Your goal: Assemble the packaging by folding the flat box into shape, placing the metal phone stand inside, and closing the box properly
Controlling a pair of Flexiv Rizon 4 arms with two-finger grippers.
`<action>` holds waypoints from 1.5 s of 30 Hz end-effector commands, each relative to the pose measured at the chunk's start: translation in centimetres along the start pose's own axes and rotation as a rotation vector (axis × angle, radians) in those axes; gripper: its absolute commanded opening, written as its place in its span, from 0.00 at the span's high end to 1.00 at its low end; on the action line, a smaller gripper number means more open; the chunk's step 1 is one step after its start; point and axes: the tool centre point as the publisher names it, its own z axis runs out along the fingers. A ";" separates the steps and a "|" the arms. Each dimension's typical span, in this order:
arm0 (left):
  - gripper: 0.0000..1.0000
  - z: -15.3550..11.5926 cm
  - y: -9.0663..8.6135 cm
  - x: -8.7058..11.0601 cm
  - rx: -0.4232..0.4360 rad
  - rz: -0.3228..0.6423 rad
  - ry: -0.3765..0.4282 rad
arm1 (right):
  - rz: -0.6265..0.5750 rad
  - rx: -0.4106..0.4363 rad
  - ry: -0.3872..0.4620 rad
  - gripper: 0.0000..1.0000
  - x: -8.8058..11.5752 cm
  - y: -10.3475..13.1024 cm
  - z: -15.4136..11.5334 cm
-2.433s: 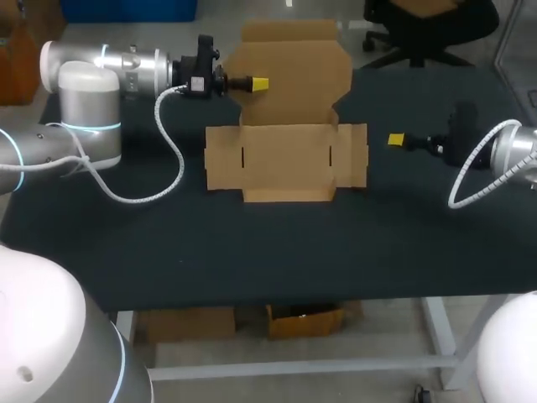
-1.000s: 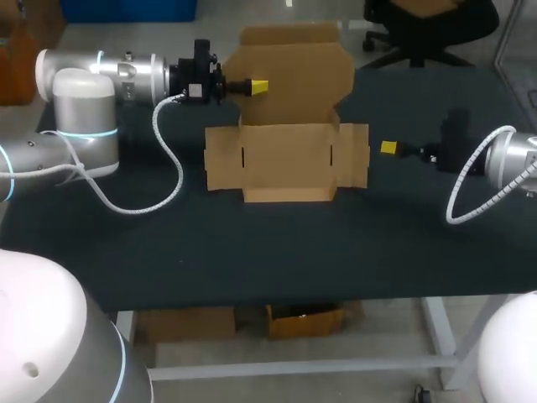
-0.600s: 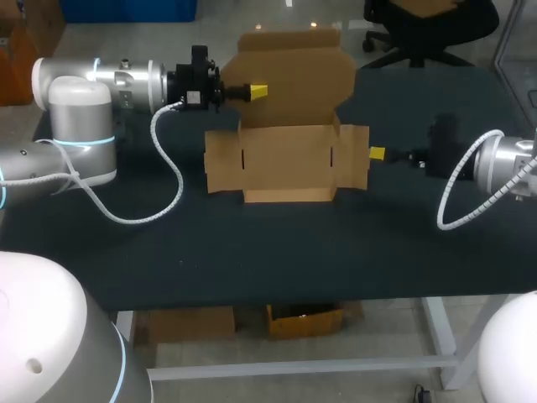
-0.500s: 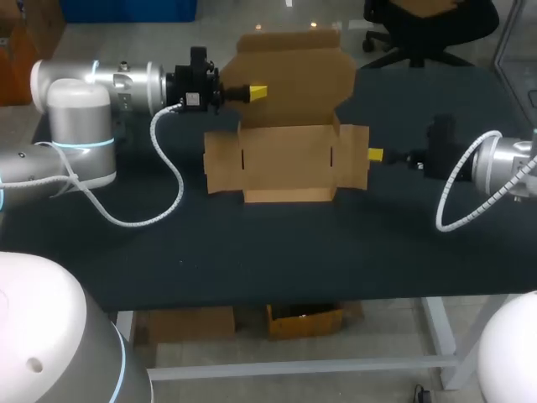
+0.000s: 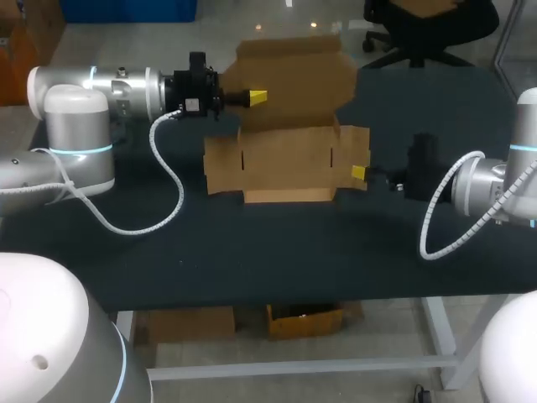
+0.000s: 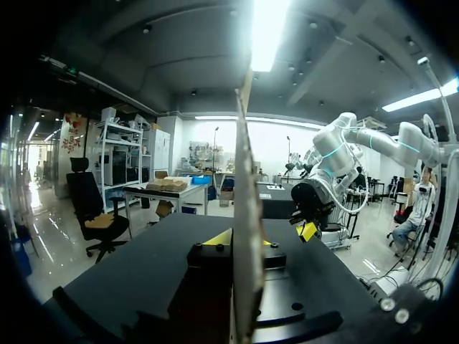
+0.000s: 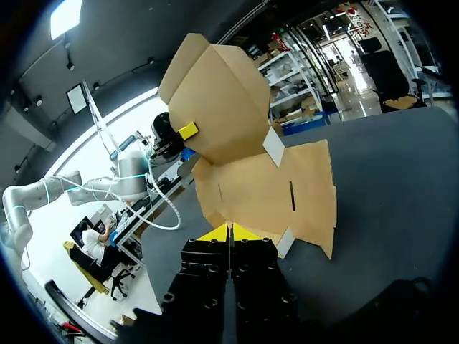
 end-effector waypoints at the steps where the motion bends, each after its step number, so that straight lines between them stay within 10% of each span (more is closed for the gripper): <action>1: 1.00 0.0 0.2 0.2 0.000 0.000 -0.002 | -0.014 -0.030 -0.018 1.00 0.2 -1.2 1.0; 21: 1.00 0.0 0.2 0.2 0.000 0.000 -0.002 | -0.014 -0.030 -0.018 1.00 0.2 -1.2 1.0; 45: 1.00 0.0 0.2 0.2 0.000 0.000 -0.002 | -0.177 -0.024 -0.148 1.00 1.4 -5.0 10.2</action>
